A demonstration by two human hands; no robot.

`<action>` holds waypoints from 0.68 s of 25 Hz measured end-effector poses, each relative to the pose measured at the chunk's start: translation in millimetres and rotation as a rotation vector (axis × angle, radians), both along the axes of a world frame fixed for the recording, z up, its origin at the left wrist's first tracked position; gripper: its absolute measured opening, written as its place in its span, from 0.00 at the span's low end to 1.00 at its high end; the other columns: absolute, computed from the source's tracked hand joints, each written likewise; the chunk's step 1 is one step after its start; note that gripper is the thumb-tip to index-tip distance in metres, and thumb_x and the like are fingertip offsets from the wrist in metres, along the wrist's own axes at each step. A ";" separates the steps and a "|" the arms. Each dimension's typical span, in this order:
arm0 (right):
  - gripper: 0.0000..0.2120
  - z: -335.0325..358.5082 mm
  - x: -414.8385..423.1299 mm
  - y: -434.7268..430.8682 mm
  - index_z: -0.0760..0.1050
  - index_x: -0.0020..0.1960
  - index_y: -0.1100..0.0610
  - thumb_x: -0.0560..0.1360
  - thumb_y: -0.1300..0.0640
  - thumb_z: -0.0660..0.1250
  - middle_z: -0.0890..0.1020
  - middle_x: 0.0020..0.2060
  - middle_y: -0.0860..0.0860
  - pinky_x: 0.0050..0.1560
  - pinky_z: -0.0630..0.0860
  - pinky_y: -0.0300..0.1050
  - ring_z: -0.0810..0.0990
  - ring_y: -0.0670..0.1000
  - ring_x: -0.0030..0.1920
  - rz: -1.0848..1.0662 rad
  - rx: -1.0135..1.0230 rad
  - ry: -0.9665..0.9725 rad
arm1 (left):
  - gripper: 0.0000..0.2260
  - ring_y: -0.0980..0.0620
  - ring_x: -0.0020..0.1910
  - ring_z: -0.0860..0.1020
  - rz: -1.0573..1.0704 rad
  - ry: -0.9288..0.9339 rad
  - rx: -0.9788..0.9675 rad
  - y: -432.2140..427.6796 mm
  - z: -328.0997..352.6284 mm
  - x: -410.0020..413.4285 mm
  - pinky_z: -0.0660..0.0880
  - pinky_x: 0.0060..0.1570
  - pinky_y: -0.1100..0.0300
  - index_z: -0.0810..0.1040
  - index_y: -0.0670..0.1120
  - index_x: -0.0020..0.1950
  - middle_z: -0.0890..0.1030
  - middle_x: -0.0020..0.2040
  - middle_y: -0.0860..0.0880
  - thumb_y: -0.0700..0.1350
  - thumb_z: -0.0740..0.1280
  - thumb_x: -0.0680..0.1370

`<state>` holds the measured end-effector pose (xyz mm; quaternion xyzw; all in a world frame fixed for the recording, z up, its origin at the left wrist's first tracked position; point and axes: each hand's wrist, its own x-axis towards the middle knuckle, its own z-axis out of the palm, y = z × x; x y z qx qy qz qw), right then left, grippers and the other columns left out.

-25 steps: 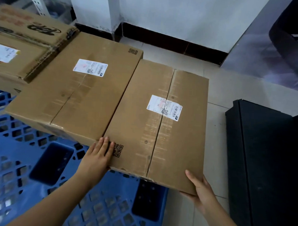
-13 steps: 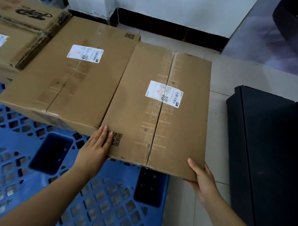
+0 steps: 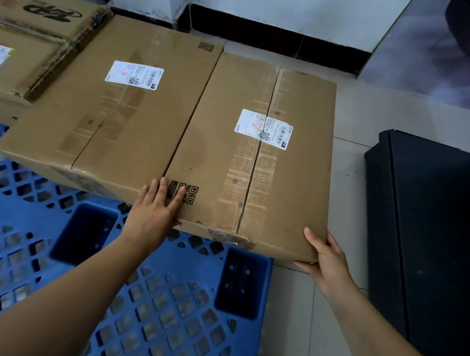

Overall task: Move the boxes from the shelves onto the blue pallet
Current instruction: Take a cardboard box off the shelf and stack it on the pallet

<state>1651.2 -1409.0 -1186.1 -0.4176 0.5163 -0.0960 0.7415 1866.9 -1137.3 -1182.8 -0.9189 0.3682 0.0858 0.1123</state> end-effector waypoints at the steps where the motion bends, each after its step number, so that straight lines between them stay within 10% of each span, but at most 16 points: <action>1: 0.27 -0.4 0.4 0.1 0.71 0.69 0.50 0.70 0.55 0.72 0.79 0.60 0.50 0.58 0.74 0.64 0.77 0.54 0.58 0.002 0.002 -0.001 | 0.41 0.30 0.70 0.65 -0.002 0.049 0.005 0.3 -1.1 0.8 0.63 0.68 0.43 0.57 0.45 0.76 0.64 0.71 0.29 0.48 0.76 0.69; 3: 0.33 -0.1 1.3 1.5 0.71 0.68 0.50 0.65 0.51 0.75 0.79 0.59 0.49 0.56 0.76 0.61 0.77 0.53 0.57 0.011 -0.003 0.003 | 0.43 0.30 0.63 0.73 -0.026 0.049 -0.012 1.7 -0.4 3.8 0.72 0.59 0.43 0.67 0.42 0.72 0.71 0.66 0.29 0.44 0.81 0.60; 7: 0.53 1.9 10.7 4.7 0.68 0.70 0.46 0.47 0.34 0.78 0.78 0.60 0.47 0.52 0.78 0.57 0.77 0.52 0.57 0.058 -0.090 0.071 | 0.36 0.39 0.76 0.55 0.022 0.061 0.037 -5.0 5.6 7.2 0.63 0.70 0.52 0.39 0.47 0.77 0.49 0.78 0.36 0.48 0.62 0.80; 11: 0.35 -1.2 19.7 -0.5 0.64 0.72 0.46 0.68 0.39 0.71 0.76 0.63 0.50 0.56 0.78 0.60 0.76 0.55 0.60 0.070 -0.192 0.171 | 0.35 0.40 0.77 0.53 -0.010 0.070 0.102 -19.0 17.3 12.8 0.61 0.71 0.52 0.36 0.45 0.77 0.45 0.78 0.37 0.47 0.59 0.81; 17: 0.34 1.0 26.6 0.0 0.63 0.72 0.51 0.72 0.39 0.66 0.75 0.65 0.52 0.61 0.75 0.57 0.75 0.56 0.62 0.145 -0.365 0.322 | 0.36 0.42 0.77 0.53 -0.052 0.113 0.230 -19.1 28.9 18.3 0.64 0.69 0.52 0.37 0.41 0.77 0.42 0.78 0.39 0.36 0.60 0.79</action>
